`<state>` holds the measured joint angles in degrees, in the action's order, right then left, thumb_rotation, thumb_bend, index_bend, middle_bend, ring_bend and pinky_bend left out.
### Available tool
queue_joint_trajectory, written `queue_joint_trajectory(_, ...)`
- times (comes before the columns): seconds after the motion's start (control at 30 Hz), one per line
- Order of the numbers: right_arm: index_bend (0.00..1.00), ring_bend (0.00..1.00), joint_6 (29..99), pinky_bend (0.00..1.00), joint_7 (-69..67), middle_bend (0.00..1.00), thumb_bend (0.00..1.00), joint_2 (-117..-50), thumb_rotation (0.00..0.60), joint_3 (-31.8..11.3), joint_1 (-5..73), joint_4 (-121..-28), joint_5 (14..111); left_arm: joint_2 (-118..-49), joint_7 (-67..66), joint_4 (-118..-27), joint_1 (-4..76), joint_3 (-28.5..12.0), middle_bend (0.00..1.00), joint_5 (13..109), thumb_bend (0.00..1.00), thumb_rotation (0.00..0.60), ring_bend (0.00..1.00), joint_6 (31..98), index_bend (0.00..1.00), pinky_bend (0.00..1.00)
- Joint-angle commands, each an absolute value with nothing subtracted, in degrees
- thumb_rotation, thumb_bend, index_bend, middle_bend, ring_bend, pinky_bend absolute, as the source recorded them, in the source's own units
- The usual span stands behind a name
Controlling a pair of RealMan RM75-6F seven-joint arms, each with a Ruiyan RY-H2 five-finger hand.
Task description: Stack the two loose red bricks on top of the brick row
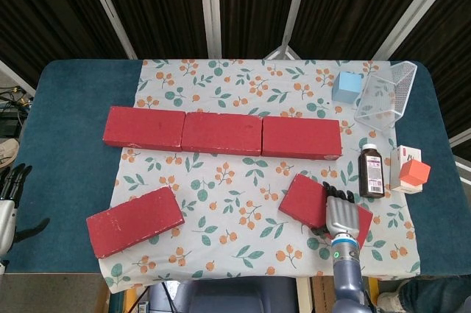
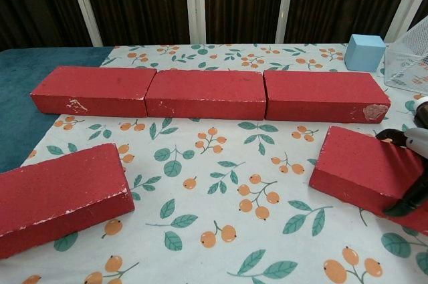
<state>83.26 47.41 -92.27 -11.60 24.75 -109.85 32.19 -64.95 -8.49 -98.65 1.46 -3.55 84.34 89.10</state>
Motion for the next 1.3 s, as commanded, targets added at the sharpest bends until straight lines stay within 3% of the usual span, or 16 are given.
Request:
queue_joint_trajectory(0.03, 0.15, 0.26, 83.1, 0.0, 47.6, 0.28, 0.05, -92.2, 0.6, -11.6, 25.0, -109.8, 31.8, -64.9, -8.5, -98.7, 1.5, -3.5, 0.05, 84.3, 0.0, 0.6, 0.0, 89.1, 0.06, 0.1)
queue_joint_trajectory(0.27, 0.3, 0.3, 83.3, 0.0, 46.4, 0.34, 0.05, -91.4, 0.6, -11.9, 25.1, -110.9, 32.6, -64.9, -8.4, -98.6, 1.5, -3.5, 0.05, 84.4, 0.0, 0.6, 0.0, 89.1, 0.06, 0.1)
queue_joint_trajectory(0.5, 0.34, 0.3, 84.3, 0.0, 46.0, 0.35, 0.05, -87.0, 0.6, -13.6, 25.8, -116.6, 36.1, -65.0, -8.6, -98.5, 1.5, -3.6, 0.05, 84.1, 0.0, 0.6, 0.0, 89.0, 0.06, 0.1)
queue_joint_trajectory(0.77, 0.34, 0.3, 76.1, 0.0, 50.2, 0.35, 0.05, -76.7, 0.6, -20.9, 32.4, -122.6, 33.2, -65.5, -10.0, -98.7, 0.9, -4.4, 0.05, 82.9, 0.0, 0.6, 0.0, 90.7, 0.06, 0.1)
queue_joint_trajectory(0.97, 0.34, 0.3, 67.7, 0.0, 55.6, 0.35, 0.05, -74.0, 0.6, -24.8, 41.4, -116.5, 31.3, -66.1, -12.2, -99.0, 0.8, -4.7, 0.05, 81.9, 0.0, 0.6, 0.0, 91.0, 0.06, 0.1)
queue_joint_trajectory(1.3, 0.36, 0.3, 57.6, 0.0, 58.6, 0.35, 0.05, -77.6, 0.6, -29.5, 56.3, -101.7, 19.4, -67.9, -17.0, -98.8, 1.3, -6.3, 0.05, 77.6, 0.0, 0.6, 0.0, 90.3, 0.06, 0.1)
